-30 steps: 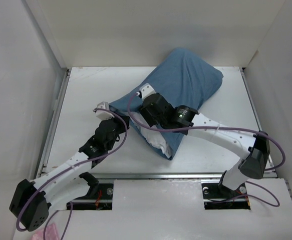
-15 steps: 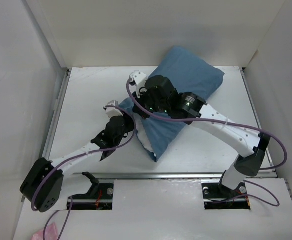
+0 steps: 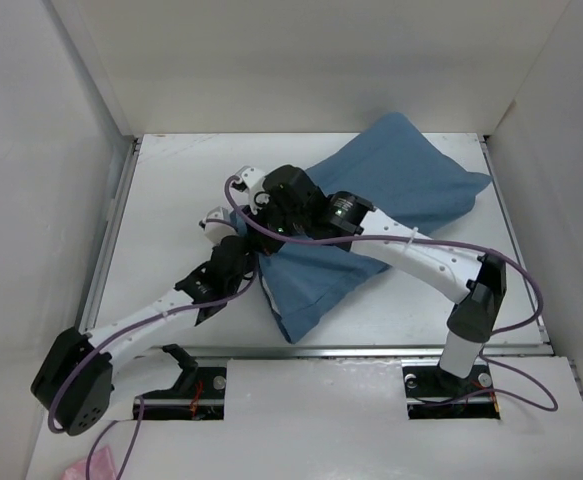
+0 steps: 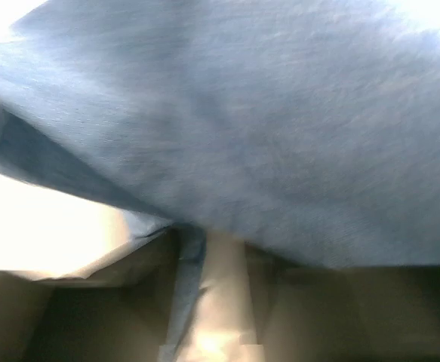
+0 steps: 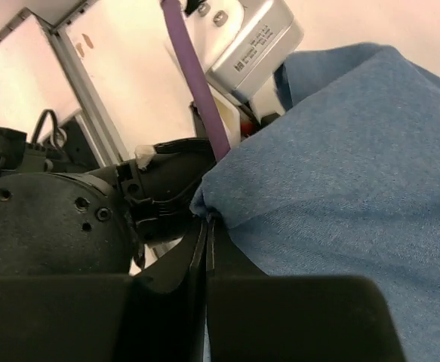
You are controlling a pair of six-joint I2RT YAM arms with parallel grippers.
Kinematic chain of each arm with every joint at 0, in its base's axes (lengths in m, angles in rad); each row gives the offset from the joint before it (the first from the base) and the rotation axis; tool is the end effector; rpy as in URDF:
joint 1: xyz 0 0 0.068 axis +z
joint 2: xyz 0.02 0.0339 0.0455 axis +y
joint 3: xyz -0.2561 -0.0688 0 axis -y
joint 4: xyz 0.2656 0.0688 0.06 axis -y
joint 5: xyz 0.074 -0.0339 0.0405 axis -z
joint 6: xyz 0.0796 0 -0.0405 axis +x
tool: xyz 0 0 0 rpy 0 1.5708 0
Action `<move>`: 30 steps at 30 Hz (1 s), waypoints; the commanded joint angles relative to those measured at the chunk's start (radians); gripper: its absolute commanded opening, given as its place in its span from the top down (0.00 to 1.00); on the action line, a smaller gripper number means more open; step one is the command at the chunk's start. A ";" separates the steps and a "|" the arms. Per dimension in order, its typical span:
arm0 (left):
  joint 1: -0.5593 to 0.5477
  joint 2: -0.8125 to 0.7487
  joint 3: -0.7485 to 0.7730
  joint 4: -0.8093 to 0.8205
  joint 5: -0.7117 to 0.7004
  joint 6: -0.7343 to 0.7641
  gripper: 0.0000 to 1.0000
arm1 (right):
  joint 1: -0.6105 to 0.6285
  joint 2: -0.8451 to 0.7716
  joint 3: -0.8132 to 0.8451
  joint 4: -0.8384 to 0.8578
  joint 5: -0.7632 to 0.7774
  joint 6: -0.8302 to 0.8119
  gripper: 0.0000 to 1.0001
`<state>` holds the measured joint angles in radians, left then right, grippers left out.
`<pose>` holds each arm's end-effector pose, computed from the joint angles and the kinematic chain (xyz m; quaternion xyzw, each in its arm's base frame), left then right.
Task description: Put the pillow into the pillowcase
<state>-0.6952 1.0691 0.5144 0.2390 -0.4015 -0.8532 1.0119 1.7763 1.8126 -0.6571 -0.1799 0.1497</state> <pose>0.2459 -0.1646 0.2034 -0.1793 0.7815 -0.2869 0.5242 0.2315 0.3971 0.3452 -0.4074 0.7875 0.3167 0.3370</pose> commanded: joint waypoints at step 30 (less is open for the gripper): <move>-0.012 -0.453 0.017 -0.694 -0.053 -0.437 0.48 | -0.059 -0.265 -0.090 0.025 0.439 0.170 0.00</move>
<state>-0.7010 0.5728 0.5034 -0.6559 -0.4847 -1.4567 1.0191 1.5299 1.7512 -0.6250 0.0345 0.2348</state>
